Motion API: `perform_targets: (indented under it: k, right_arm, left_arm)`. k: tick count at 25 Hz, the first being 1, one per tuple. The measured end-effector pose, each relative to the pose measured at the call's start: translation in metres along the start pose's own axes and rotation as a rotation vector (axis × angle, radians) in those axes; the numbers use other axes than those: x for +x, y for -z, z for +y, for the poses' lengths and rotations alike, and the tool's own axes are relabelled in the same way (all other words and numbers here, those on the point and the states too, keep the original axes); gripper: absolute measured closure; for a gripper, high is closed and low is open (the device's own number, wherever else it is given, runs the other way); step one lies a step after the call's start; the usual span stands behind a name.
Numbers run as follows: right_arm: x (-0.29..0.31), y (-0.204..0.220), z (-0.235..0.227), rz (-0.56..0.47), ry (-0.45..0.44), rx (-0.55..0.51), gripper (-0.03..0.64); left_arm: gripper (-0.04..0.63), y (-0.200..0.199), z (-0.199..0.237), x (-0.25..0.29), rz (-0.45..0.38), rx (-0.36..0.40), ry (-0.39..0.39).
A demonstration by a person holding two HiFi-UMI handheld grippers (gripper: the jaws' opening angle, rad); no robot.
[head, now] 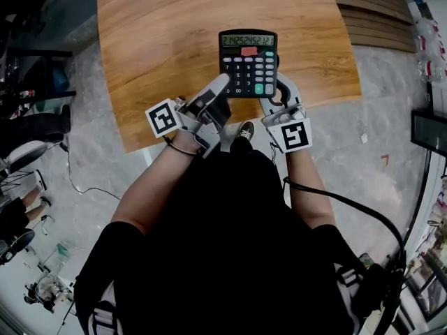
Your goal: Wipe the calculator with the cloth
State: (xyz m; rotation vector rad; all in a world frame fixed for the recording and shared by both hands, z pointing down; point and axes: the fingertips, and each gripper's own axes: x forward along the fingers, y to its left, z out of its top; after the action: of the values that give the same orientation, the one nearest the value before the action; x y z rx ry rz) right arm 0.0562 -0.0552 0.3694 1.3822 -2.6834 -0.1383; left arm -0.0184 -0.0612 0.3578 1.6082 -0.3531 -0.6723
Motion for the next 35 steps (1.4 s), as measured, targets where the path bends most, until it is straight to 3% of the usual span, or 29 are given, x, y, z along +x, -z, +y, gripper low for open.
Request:
perform_targets:
  k: [8, 14, 18, 22, 26, 35]
  right_arm:
    - [-0.011, 0.024, -0.007, 0.052, 0.009, 0.016, 0.548]
    - [-0.030, 0.044, -0.030, 0.095, 0.103, 0.063, 0.548]
    - [-0.039, 0.072, -0.056, 0.166, 0.186, 0.086, 0.548]
    - [-0.033, 0.107, -0.066, 0.268, 0.263, 0.125, 0.548]
    - [-0.024, 0.139, -0.060, 0.370, 0.257, 0.176, 0.548]
    - [-0.012, 0.198, -0.042, 0.567, 0.217, 0.205, 0.548]
  left_arm:
    - [0.525, -0.025, 0.024, 0.003, -0.032, 0.024, -0.038]
    - [0.525, -0.029, 0.049, -0.006, -0.026, 0.017, -0.083]
    - [0.525, -0.021, 0.090, -0.017, -0.005, 0.007, -0.151]
    - [0.525, -0.010, 0.146, -0.039, 0.023, 0.003, -0.268]
    - [0.525, -0.005, 0.179, -0.054, 0.026, 0.006, -0.362]
    - [0.525, -0.001, 0.204, -0.061, 0.074, 0.083, -0.476]
